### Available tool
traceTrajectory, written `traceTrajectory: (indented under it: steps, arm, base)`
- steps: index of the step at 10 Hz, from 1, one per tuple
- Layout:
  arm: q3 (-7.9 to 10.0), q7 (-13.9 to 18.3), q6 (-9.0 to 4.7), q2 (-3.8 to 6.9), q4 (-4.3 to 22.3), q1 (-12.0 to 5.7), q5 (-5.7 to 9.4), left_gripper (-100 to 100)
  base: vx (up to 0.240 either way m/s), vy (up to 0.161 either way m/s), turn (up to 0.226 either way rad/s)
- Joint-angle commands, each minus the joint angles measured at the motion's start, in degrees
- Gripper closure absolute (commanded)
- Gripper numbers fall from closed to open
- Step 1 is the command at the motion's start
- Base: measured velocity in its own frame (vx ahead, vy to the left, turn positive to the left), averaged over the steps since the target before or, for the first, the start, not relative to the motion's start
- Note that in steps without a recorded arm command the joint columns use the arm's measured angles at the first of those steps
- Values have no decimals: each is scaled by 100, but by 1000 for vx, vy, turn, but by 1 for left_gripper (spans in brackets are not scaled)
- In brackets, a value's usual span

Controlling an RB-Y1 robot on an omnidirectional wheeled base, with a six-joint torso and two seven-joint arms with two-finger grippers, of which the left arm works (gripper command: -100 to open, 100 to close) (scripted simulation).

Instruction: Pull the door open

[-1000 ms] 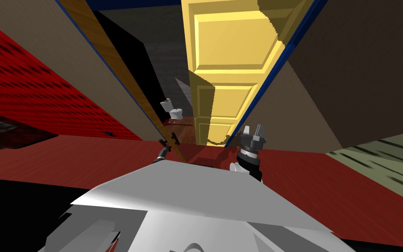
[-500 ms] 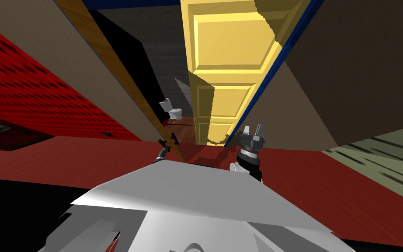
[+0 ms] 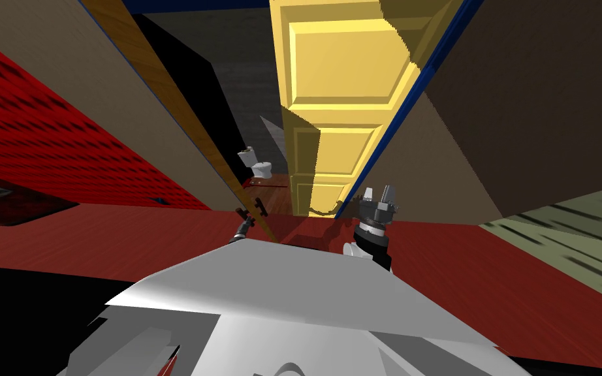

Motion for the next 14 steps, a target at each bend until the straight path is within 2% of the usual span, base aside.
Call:
traceTrajectory:
  steps: [1, 9, 10, 14]
  arm:
    - [42, 168, 96, 12, -250, -32, 68, 100]
    - [26, 269, 96, 19, -251, -26, 119, 100]
    - [10, 369, 96, 26, -252, -20, 169, 100]
    - [10, 369, 96, 26, -252, -20, 169, 100]
  base:
    - [-7, -1, 3]
    - [-3, 0, -4]
    - [-16, 10, -28]
    - [-2, 5, -10]
